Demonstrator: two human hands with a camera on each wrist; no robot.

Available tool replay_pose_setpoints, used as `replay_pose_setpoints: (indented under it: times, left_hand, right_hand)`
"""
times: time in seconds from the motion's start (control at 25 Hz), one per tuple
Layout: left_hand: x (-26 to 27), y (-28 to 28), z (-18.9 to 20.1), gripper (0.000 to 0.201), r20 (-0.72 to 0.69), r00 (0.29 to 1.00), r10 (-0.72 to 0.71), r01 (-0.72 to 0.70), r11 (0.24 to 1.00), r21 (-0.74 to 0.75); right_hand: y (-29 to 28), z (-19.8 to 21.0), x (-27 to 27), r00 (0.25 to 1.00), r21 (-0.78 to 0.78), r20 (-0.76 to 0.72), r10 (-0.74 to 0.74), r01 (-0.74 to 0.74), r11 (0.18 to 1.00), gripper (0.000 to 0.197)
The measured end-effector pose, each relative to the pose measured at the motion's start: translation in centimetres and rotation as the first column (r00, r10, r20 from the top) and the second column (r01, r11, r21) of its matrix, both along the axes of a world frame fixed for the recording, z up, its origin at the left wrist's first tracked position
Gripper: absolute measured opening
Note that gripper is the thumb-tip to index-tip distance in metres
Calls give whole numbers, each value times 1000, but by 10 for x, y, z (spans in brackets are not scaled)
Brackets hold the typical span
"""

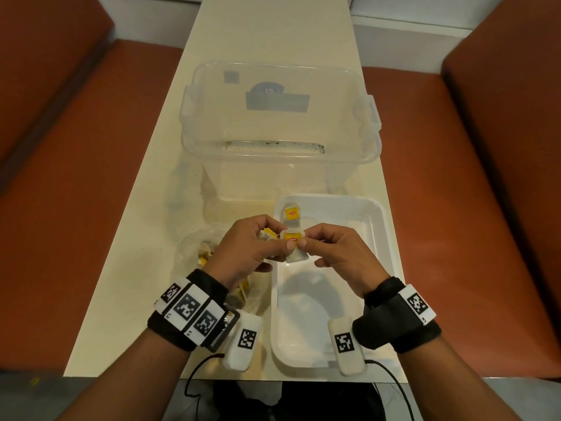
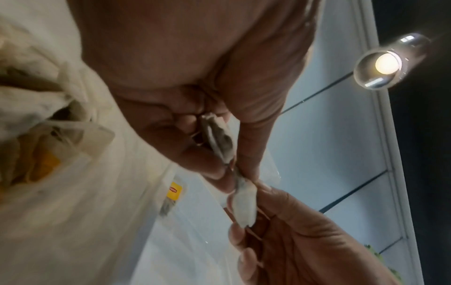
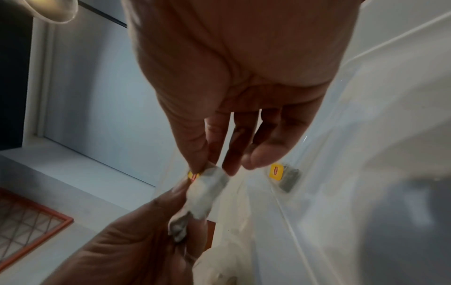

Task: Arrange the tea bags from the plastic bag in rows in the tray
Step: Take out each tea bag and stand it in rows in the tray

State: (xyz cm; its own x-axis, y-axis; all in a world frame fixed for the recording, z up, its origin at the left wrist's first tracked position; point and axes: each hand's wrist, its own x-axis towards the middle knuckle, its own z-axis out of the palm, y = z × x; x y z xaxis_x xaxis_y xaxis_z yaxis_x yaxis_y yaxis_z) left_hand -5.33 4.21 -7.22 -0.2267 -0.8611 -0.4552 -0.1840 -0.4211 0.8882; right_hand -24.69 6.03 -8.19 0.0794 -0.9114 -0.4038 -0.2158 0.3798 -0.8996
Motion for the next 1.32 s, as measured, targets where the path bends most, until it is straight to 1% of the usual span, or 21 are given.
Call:
replay_pose_setpoints:
  times: [0.04,0.12,0.16,0.2,0.28,0.36,0.44,0.56,0.68,0.88,0.96,1.08,1.16,1.32]
  left_hand:
    - [0,1,-2,25,40,999,19,-18,1000,-8]
    - [2,4,-6,20,92,994,63,-63,998,1]
    - [4,6,-8,15,92,993,71,-74,997,25]
    - [7,8,-8,16,77,995,69,-73,996,52]
    - [12,13,-11,25,38,998,52,-55,995,83]
    - [16,19,-10,29,14,999,36,-36,997,71]
    - [18,22,-10,28,7,999,35,-35,998,53]
    - [18,25,-15,24,58,998,31,-33,999,32]
    - [12,28,-19,27,110,994,1,-3,1000,15]
    - [12,26,-21,28,136,991,-5,4,1000,11]
    - [14,24,-20,28,137,991,-5,4,1000,12]
    - [15,23,-20,28,140,990,-11,10,1000,5]
    - [14,23,-20,28,144,990,-12,11,1000,13]
    - [15,23,-18,30,147,989,-18,15,1000,22]
  right_hand:
    - [-1,-3,-2,1000,-4,-18,-6,6,1000,9]
    - [-6,-9,-7,998,-4,-53,-34,34,999,10]
    - [-10,-14,-8,995,-3,-85,-50,49,999,10]
    - [-15,-19,-9,991,0,-125,-56,56,998,9]
    - [-27,-32,-9,982,39,-183,-41,49,998,9]
    - [-40,-46,-7,981,85,-191,-41,58,995,9]
    - [-52,-58,-5,975,90,-209,-72,92,992,10]
    - [-63,-70,0,963,65,-246,-106,126,990,10]
    - [-67,-73,7,965,55,-242,-100,116,992,10]
    - [-69,-74,7,968,55,-230,-100,116,992,13]
    - [-66,-70,6,977,72,-189,-101,116,991,13]
    - [-62,-65,4,991,136,-99,-90,103,985,15]
    - [-62,-68,4,989,142,-122,-81,98,985,13]
    - [-69,-74,6,963,60,-255,-90,108,992,5]
